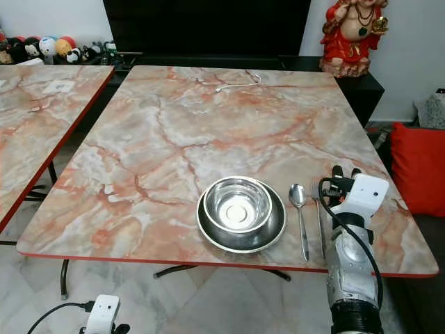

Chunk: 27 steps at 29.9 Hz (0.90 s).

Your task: Setting the table

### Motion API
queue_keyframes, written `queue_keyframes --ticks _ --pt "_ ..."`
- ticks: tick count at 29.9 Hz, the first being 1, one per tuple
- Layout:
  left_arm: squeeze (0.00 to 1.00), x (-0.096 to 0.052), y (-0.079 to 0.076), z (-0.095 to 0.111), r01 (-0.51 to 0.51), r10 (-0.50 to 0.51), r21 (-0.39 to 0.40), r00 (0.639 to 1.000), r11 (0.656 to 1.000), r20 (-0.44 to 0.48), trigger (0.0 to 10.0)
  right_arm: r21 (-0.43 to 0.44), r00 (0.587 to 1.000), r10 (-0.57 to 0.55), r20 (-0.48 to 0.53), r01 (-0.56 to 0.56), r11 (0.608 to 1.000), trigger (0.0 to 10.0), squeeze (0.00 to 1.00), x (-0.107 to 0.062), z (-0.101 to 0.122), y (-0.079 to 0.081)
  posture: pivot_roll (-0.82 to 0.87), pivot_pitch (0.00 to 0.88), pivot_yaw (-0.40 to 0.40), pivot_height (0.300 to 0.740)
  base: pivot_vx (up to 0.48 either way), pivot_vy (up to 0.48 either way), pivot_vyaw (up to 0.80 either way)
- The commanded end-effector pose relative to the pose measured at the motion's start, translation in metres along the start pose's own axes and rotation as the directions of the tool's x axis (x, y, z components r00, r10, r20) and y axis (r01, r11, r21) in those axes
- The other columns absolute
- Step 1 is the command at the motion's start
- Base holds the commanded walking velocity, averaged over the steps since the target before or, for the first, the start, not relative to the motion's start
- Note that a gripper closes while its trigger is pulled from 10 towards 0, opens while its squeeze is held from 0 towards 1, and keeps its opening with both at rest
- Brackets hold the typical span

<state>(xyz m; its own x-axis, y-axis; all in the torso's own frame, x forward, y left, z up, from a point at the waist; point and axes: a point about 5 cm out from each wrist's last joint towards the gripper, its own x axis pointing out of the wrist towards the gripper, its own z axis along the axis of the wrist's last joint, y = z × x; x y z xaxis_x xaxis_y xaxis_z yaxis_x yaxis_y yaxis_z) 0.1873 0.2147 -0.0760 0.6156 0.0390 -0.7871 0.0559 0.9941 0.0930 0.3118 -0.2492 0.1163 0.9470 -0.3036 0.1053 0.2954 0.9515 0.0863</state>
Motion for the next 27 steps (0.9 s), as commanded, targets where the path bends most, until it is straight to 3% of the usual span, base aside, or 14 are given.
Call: queue_keyframes --ticks 1,7,10,14,21,27 --pt "0.0 0.0 0.003 -0.003 -0.01 0.009 -0.015 1.0 1.0 -0.025 10.0 0.011 0.999 0.008 0.043 -0.009 1.0 10.0 0.0 0.003 0.009 0.003 0.08 0.011 -0.026 0.74 0.0 0.48 0.0" --pt "0.0 -0.002 0.015 0.0 -0.015 0.015 -0.01 1.0 1.0 -0.021 10.0 0.013 0.999 0.012 0.053 -0.012 1.0 10.0 0.0 0.003 0.01 0.004 0.08 0.005 -0.024 0.74 0.0 0.48 0.0" --pt "0.0 -0.008 0.04 -0.003 -0.033 0.033 -0.011 0.999 0.999 -0.028 10.0 0.01 0.999 0.012 0.048 -0.013 1.0 10.0 0.0 0.002 0.008 0.006 0.08 0.0 -0.021 0.74 0.0 0.48 0.0" --pt "0.0 -0.012 0.052 -0.009 -0.049 0.048 -0.01 0.998 0.999 -0.042 10.0 0.004 0.999 0.015 0.047 -0.015 1.0 10.0 0.0 0.001 0.007 0.008 0.08 0.0 -0.018 0.74 0.0 0.48 0.0" --pt "0.0 -0.015 0.054 -0.017 -0.057 0.056 -0.005 0.996 0.998 -0.064 10.0 0.01 0.998 0.015 0.057 -0.016 1.0 10.0 0.0 0.0 0.006 0.009 0.09 0.0 -0.013 0.74 0.0 0.48 0.0" --pt "0.0 -0.011 0.04 -0.018 -0.04 0.04 -0.002 0.997 0.999 -0.071 10.0 0.006 0.998 0.014 0.06 -0.014 1.0 10.0 0.0 0.0 0.007 0.01 0.09 0.0 -0.013 0.74 0.0 0.48 0.0"
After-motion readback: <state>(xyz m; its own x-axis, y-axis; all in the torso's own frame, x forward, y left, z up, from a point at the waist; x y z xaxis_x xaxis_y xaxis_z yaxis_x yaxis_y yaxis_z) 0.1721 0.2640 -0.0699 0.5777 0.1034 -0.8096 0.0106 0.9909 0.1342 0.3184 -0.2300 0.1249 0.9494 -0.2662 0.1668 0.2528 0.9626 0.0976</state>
